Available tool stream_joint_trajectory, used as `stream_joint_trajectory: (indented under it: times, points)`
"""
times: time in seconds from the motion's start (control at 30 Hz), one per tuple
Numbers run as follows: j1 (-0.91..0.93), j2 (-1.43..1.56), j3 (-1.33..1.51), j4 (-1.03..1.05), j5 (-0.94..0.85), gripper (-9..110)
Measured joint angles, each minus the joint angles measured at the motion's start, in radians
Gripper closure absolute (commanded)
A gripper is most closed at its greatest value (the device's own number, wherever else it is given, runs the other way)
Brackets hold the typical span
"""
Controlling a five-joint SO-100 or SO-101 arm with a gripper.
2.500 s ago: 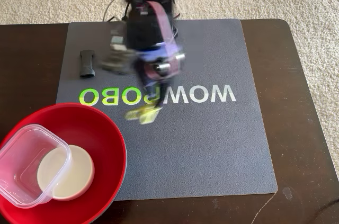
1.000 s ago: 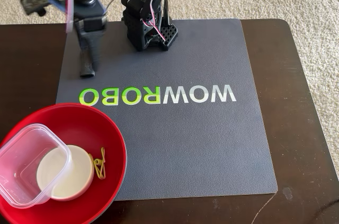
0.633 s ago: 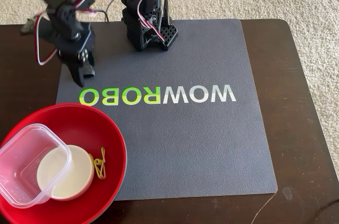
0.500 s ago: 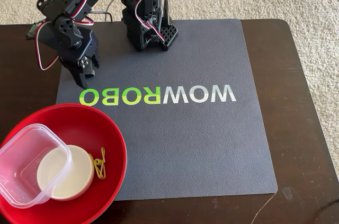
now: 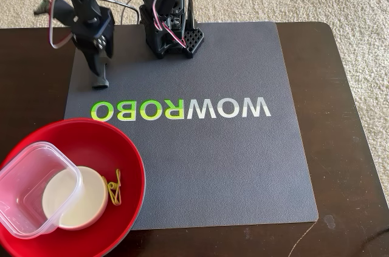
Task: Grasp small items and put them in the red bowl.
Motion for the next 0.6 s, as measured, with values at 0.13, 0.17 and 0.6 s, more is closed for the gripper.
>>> stream_joint_trajectory:
  times: [0.13,0.17,0.6]
  points:
    - [0.064,-0.15,-0.084,-0.057,-0.02,81]
    - [0.067,-0.195,-0.107,-0.077,-0.037,81]
    - [-0.02,-0.149,0.003,-0.067,-0.16,81]
